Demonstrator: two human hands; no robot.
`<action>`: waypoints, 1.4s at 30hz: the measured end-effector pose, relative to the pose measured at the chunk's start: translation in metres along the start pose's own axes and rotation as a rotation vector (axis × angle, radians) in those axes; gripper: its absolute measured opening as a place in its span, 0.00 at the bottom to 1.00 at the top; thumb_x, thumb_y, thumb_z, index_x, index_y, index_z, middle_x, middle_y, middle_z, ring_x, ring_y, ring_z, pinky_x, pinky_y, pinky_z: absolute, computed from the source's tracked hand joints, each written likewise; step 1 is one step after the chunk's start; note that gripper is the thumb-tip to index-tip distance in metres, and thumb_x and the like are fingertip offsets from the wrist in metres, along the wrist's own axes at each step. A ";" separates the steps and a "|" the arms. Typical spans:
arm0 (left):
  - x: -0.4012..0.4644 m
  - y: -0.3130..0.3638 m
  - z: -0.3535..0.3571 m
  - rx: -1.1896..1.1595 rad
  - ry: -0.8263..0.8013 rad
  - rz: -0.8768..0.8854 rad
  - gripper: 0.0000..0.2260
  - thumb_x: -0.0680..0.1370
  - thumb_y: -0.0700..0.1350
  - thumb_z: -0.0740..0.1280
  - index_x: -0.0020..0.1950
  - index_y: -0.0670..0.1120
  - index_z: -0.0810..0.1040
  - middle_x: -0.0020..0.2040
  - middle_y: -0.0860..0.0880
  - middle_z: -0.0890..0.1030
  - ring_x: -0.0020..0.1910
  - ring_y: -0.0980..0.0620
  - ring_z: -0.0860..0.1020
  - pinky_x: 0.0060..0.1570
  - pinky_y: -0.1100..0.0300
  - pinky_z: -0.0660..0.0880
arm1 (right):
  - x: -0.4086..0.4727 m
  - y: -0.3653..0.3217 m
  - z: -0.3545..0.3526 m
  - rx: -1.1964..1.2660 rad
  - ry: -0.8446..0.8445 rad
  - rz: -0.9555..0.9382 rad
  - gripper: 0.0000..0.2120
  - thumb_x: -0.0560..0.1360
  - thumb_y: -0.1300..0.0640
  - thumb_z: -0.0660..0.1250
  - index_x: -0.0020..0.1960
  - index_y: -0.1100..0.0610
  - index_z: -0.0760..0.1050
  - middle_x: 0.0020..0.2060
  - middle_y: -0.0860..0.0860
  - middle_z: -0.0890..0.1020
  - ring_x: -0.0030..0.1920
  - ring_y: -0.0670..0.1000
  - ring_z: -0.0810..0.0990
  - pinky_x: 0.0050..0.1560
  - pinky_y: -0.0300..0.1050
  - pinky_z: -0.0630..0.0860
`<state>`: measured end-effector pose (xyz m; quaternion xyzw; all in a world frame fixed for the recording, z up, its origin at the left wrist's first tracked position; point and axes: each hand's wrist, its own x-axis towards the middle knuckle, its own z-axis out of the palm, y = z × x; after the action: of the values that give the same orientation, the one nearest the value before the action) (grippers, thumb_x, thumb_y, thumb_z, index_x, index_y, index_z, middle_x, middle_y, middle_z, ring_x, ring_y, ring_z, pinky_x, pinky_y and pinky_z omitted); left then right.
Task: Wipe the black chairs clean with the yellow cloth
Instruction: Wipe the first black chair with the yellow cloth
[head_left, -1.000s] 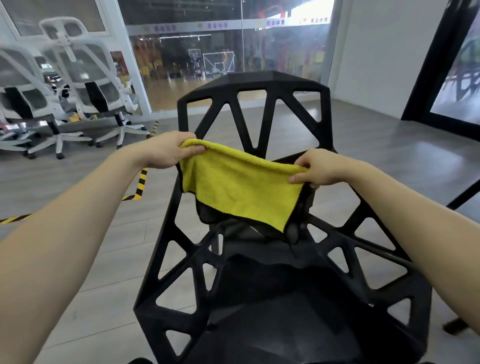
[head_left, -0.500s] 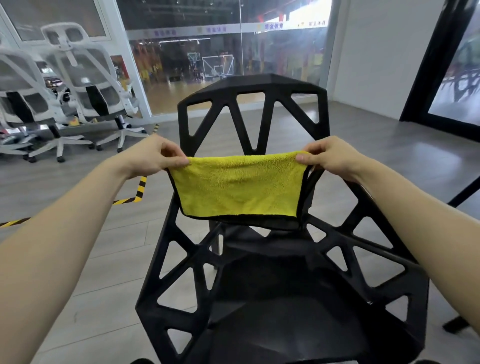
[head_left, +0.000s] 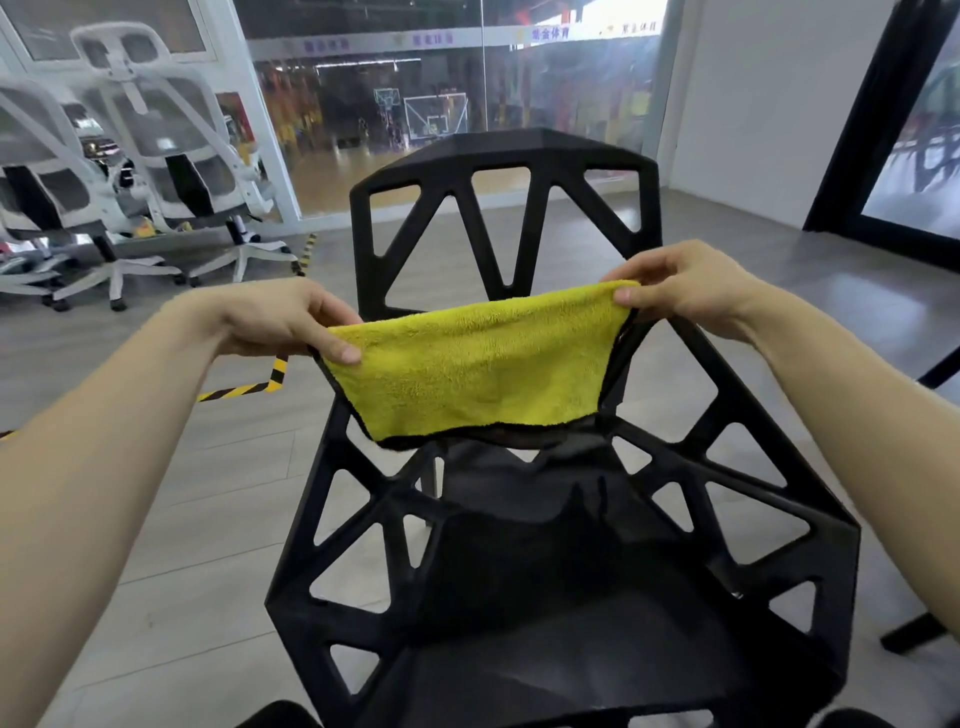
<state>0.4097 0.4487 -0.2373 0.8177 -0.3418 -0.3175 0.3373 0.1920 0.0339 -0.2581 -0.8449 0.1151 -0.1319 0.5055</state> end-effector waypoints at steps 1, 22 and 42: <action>0.003 -0.001 0.005 -0.002 0.013 -0.020 0.13 0.74 0.43 0.79 0.56 0.39 0.88 0.55 0.40 0.88 0.55 0.44 0.86 0.57 0.55 0.82 | 0.001 0.002 0.002 -0.048 -0.020 0.064 0.07 0.76 0.64 0.78 0.53 0.59 0.87 0.51 0.65 0.86 0.50 0.61 0.88 0.53 0.51 0.86; 0.061 0.038 0.122 -0.184 0.194 0.227 0.23 0.78 0.34 0.77 0.69 0.46 0.75 0.55 0.47 0.87 0.56 0.52 0.86 0.58 0.54 0.81 | -0.017 -0.005 0.111 -0.181 -0.306 -0.045 0.33 0.72 0.47 0.82 0.74 0.48 0.76 0.63 0.45 0.85 0.64 0.45 0.82 0.69 0.51 0.78; 0.026 -0.032 0.179 0.521 0.284 0.179 0.09 0.80 0.56 0.75 0.50 0.51 0.83 0.42 0.54 0.82 0.45 0.54 0.80 0.48 0.53 0.75 | -0.085 0.071 0.126 -0.705 -0.401 -0.017 0.16 0.81 0.58 0.65 0.66 0.48 0.83 0.65 0.48 0.83 0.69 0.52 0.78 0.69 0.46 0.72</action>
<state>0.3011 0.3862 -0.3714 0.8795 -0.4317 -0.0706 0.1873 0.1501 0.1326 -0.3870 -0.9764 0.0453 0.0786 0.1959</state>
